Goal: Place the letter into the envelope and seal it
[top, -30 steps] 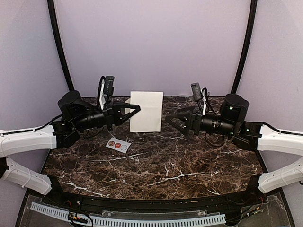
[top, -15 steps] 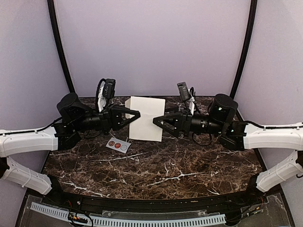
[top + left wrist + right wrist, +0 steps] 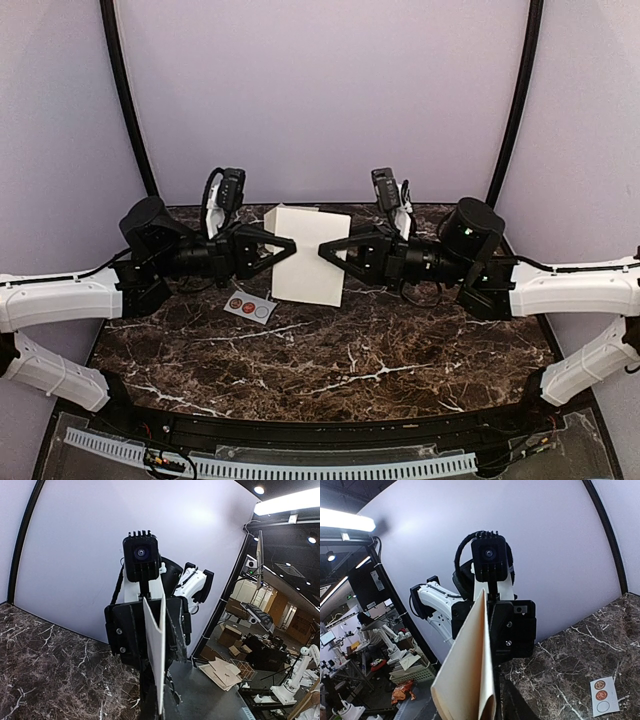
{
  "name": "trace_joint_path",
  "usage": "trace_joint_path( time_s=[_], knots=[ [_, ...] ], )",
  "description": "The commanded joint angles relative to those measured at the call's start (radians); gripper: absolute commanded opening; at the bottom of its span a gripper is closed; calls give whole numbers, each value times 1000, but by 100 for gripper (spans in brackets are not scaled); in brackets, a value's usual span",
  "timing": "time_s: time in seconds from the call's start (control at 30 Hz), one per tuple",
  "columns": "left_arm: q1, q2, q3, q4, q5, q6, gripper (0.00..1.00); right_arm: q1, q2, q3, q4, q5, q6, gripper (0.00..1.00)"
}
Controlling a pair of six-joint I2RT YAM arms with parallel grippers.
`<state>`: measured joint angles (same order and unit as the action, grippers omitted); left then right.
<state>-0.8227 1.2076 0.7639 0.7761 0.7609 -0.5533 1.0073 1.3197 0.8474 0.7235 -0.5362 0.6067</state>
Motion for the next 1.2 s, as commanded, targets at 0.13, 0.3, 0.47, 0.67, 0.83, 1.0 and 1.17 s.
trace_joint_path(
  time_s=[0.13, 0.3, 0.47, 0.67, 0.83, 1.0, 1.17],
  knots=[
    [-4, -12, 19, -22, 13, 30, 0, 14, 27, 31, 82, -15, 12, 15],
    [-4, -11, 24, -36, 8, 36, 0, 15, 26, 32, 70, -5, 5, 0],
    [-4, -13, 23, -40, -7, 31, 2, 15, 18, 22, 49, 29, -6, 0],
    [4, -47, 43, -208, -146, 87, 56, 14, -29, 41, -150, 211, -71, 0],
    [96, -36, 80, -397, -221, 80, 73, -11, -44, 26, -277, 356, -87, 0],
    [244, 28, 151, -596, -310, 77, 80, -58, -49, 12, -364, 421, -77, 0],
    [351, 168, 214, -680, -418, 165, 85, -98, -63, -16, -383, 432, -64, 0]
  ],
)
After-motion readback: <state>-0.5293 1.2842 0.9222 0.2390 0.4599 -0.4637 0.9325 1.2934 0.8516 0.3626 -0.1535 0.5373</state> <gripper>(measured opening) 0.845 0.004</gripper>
